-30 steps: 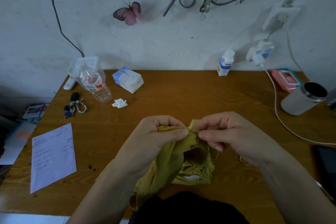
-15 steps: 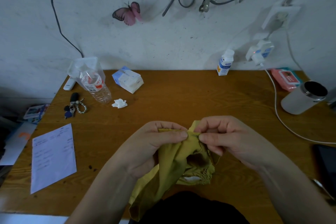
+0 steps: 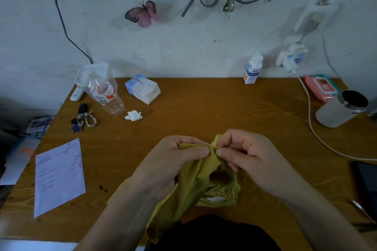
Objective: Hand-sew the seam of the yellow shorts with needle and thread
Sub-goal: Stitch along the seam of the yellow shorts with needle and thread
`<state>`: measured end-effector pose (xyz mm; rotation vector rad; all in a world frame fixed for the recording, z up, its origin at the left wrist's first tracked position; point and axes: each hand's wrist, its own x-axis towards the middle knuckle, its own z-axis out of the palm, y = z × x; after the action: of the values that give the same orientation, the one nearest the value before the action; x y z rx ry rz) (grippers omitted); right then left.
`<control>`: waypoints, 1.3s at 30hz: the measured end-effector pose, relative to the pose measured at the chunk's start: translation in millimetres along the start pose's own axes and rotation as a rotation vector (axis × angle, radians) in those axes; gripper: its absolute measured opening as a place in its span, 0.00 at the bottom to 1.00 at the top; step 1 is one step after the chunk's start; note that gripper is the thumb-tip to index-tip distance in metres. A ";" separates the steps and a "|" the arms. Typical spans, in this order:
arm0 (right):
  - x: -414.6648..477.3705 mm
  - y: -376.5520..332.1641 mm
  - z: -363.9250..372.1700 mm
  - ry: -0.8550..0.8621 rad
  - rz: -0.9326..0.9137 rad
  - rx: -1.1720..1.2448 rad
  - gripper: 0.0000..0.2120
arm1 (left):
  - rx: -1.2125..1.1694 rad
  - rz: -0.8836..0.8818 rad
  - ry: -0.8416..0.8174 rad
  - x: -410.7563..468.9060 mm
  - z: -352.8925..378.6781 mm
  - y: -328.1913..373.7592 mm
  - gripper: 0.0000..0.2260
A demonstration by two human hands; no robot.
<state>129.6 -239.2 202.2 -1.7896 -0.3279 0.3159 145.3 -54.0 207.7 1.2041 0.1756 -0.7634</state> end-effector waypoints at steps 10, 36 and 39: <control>0.3 9.4 1.9 0.014 0.041 0.212 0.02 | -0.141 -0.056 -0.045 0.7 1.8 -7.1 0.12; 1.7 5.0 26.1 0.460 -0.436 -0.354 0.08 | 0.071 0.021 0.088 -3.3 13.6 -5.0 0.07; 4.5 9.8 30.7 0.532 -0.414 -0.293 0.07 | 0.097 0.078 0.140 -2.1 15.0 -5.5 0.05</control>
<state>122.6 -212.4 185.3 -1.9560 -0.3631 -0.5182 136.4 -67.1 210.1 1.3501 0.2076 -0.6254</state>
